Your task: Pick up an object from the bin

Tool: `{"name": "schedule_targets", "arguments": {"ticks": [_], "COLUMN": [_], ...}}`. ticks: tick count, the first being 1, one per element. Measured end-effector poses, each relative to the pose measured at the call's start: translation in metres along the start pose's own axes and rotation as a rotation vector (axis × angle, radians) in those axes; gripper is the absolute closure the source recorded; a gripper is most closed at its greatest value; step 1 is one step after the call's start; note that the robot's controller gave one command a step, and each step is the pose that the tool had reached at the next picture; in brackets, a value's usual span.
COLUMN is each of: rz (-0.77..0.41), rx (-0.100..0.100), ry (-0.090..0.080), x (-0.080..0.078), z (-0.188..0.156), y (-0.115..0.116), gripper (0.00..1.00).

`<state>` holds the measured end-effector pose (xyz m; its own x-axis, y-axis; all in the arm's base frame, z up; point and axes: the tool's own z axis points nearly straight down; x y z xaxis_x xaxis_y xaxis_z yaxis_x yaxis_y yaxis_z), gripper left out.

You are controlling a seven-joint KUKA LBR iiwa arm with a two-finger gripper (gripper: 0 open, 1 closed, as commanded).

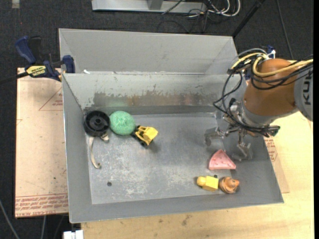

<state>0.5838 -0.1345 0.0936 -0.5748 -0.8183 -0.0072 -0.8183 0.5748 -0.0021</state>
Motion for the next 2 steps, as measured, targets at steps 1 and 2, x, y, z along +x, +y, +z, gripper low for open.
{"name": "schedule_targets", "arguments": {"ticks": [1,2], "rz": [-0.2,-0.199], "rx": [-0.003,-0.003], "ry": [0.004,0.004], "x": [-0.0231,-0.0231], "z": [0.0237,0.0237], "y": [0.0136,0.0136], "gripper": [1.0,1.0]}}
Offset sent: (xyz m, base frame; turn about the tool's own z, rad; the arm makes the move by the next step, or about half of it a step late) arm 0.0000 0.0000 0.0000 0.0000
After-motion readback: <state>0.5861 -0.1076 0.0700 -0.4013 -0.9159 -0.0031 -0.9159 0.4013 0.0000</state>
